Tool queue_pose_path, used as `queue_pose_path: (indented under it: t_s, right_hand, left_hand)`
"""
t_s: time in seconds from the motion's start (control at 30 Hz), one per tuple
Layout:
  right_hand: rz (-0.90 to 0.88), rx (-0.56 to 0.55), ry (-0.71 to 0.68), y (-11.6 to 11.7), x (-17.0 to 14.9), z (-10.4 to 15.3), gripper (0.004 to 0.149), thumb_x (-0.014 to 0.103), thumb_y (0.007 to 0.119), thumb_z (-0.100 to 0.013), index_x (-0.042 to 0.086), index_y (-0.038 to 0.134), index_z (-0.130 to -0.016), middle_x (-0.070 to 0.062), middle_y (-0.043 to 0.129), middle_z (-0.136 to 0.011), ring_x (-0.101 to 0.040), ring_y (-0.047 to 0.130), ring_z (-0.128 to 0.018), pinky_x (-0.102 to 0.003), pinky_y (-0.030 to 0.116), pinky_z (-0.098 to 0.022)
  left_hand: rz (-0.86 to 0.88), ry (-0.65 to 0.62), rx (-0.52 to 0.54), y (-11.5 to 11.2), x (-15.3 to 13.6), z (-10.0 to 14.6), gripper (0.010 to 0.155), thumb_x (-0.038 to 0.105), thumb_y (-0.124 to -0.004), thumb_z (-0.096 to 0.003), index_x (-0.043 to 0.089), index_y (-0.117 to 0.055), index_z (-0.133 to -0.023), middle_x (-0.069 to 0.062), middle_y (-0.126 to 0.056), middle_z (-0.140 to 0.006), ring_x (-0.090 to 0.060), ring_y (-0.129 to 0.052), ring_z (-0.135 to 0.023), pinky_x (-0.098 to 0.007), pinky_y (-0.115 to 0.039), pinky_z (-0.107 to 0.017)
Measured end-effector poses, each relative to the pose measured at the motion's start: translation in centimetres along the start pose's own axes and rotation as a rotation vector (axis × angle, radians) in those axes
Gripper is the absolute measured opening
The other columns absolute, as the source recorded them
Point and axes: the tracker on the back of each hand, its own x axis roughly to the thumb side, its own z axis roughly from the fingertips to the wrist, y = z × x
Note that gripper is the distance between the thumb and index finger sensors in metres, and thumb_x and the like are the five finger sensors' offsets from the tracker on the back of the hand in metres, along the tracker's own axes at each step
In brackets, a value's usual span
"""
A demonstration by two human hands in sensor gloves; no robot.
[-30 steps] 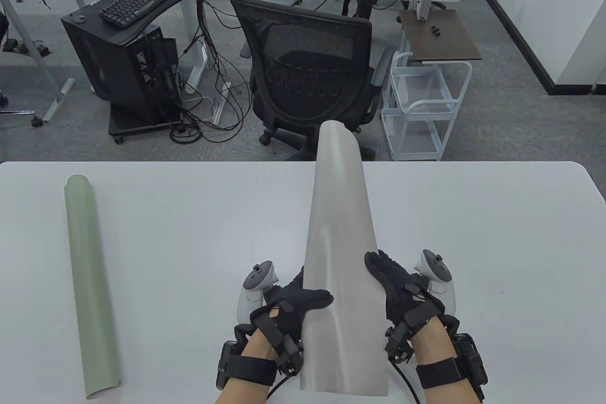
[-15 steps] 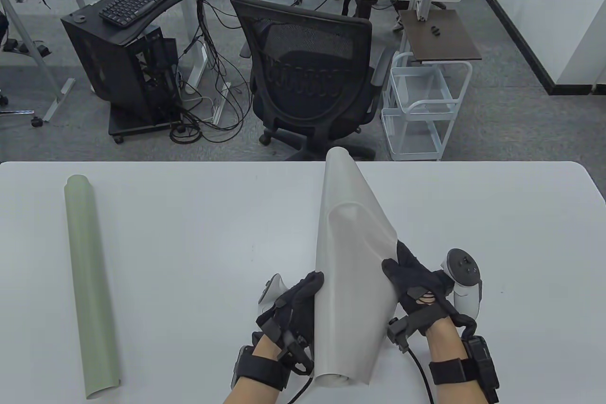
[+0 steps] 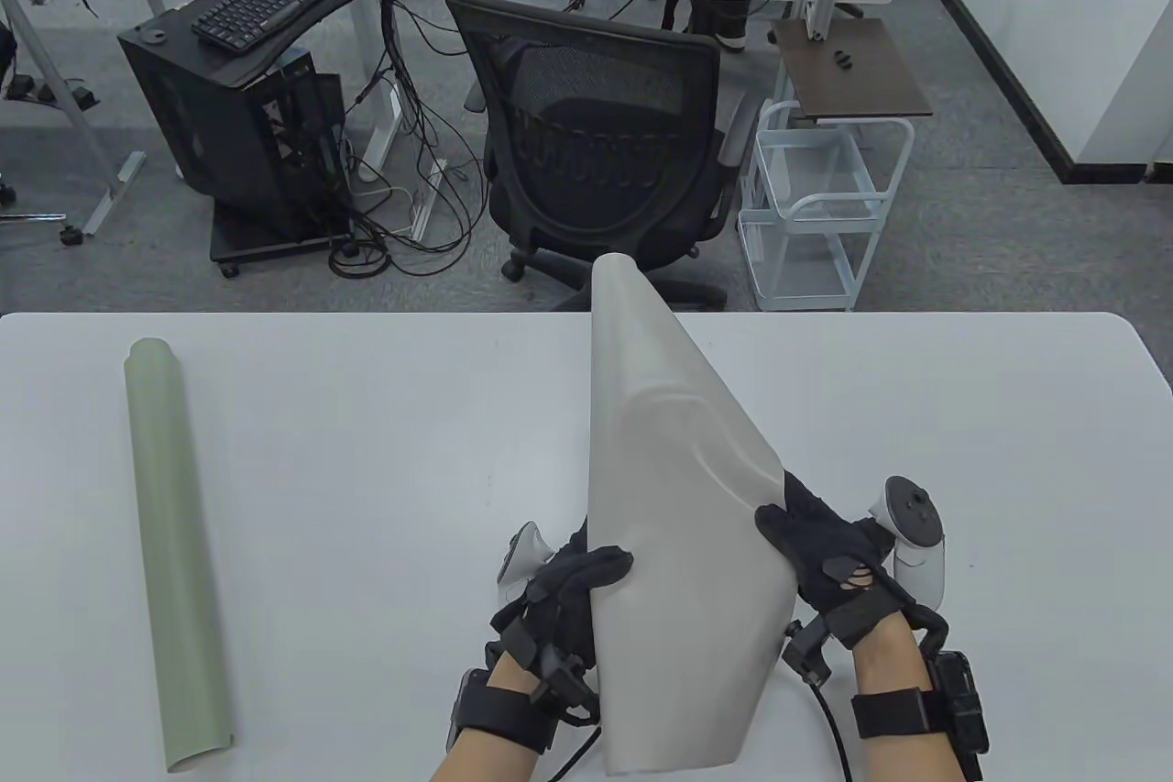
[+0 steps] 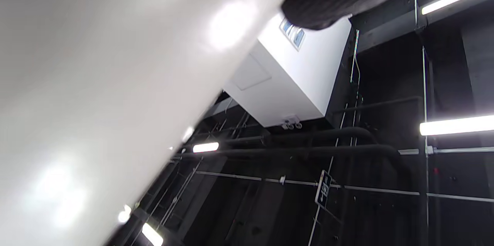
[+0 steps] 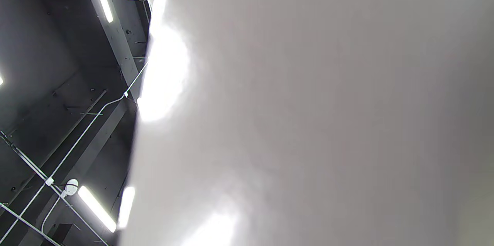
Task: Unroll desk mats and stack together
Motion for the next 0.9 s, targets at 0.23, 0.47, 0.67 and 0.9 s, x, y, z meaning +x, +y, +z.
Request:
queue_pose_path:
  t_s: [0.23,0.47,0.67,0.9]
  right_hand:
    - [-0.05,-0.04,0.011,-2.1,-0.7,0.6,0.052,0.026,0.069,-0.053,0.037,0.057,-0.103,-0.005,0.094,-0.061,-0.015,0.097,-0.029,-0.034,0.088,-0.026]
    - [-0.013,-0.024,0.026,-2.7,-0.7,0.9,0.051,0.027,0.07,-0.053,0.036,0.062,-0.102,-0.004,0.095,-0.061,-0.016,0.098,-0.029,-0.035,0.088,-0.026]
    - [0.042,-0.059,0.064,-3.1,-1.1,0.9,0.05,0.027,0.07,-0.053,0.036,0.063,-0.102,-0.003,0.095,-0.06,-0.015,0.097,-0.029,-0.035,0.088,-0.026]
    - [0.008,-0.081,0.093,-4.5,-1.2,1.7,0.049,0.028,0.07,-0.053,0.037,0.066,-0.101,-0.004,0.095,-0.059,-0.015,0.097,-0.028,-0.034,0.088,-0.025]
  left_hand:
    - [0.027,-0.042,0.057,0.9,0.7,0.6,0.077,0.034,-0.06,-0.0488,0.039,-0.001,-0.098,-0.011,-0.019,-0.113,-0.035,-0.059,-0.101,-0.055,-0.066,-0.073]
    - [-0.008,-0.009,-0.002,0.4,0.4,-0.1,0.087,0.04,-0.096,-0.044,0.021,-0.033,-0.101,0.011,-0.079,-0.082,-0.011,-0.096,-0.06,-0.034,-0.091,-0.05]
    - [0.107,0.031,0.005,0.3,-0.3,0.3,0.069,0.033,-0.083,-0.0479,0.033,-0.04,-0.102,-0.01,-0.046,-0.111,-0.045,-0.069,-0.102,-0.06,-0.076,-0.067]
    - [-0.028,-0.011,0.075,0.4,0.6,0.6,0.088,0.027,-0.077,-0.0494,0.036,-0.004,-0.099,-0.009,-0.043,-0.115,-0.035,-0.079,-0.097,-0.056,-0.074,-0.069]
